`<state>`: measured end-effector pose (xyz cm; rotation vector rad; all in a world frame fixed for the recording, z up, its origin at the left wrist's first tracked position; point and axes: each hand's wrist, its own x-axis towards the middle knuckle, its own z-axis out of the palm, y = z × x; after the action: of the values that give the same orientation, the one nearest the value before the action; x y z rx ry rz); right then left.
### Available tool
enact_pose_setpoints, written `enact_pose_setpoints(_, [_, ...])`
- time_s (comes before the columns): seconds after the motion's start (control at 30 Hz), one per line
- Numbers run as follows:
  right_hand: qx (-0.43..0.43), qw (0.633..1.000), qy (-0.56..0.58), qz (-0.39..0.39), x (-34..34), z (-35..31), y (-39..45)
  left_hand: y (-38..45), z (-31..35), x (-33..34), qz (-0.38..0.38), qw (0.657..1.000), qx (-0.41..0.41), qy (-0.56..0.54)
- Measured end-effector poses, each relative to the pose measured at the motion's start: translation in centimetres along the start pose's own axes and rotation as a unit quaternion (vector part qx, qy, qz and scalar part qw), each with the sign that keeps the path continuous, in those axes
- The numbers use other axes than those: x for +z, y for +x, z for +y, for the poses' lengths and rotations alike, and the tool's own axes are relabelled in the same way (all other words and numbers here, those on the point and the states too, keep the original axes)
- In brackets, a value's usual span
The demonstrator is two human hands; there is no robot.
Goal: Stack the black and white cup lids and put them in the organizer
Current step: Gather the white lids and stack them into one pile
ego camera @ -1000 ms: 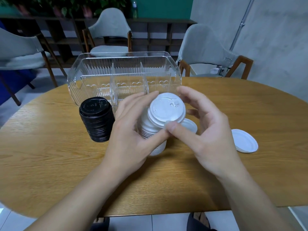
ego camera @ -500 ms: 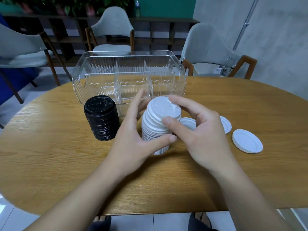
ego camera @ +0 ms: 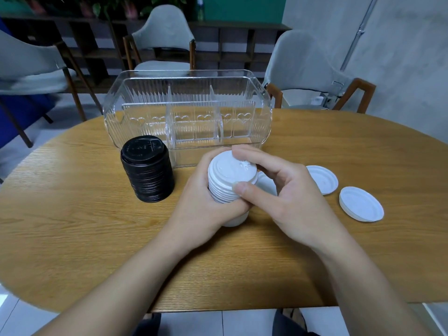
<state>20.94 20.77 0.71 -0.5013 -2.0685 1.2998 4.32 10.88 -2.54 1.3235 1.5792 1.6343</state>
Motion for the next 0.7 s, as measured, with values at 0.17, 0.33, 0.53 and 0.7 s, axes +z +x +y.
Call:
enact_pose_setpoints(0.17, [0.006,1.000,0.004,0.024,0.1,0.1,0.0,-0.2,-0.2,0.3,0.017,1.000,0.001,0.007])
enact_pose_setpoints(0.33, [0.015,0.998,-0.018,0.062,0.5,0.0,-0.3,-0.5,-0.5,0.7,0.035,0.999,-0.008,0.010])
enact_pose_setpoints(0.53, [0.026,0.999,0.018,0.044,0.4,0.4,-0.4,-0.6,-0.4,0.7,0.035,0.999,0.004,0.022])
enact_pose_setpoints(0.7, [0.034,0.996,0.002,0.078,-1.2,0.8,-0.9,-0.5,-0.3,0.6,0.041,0.999,0.026,0.026])
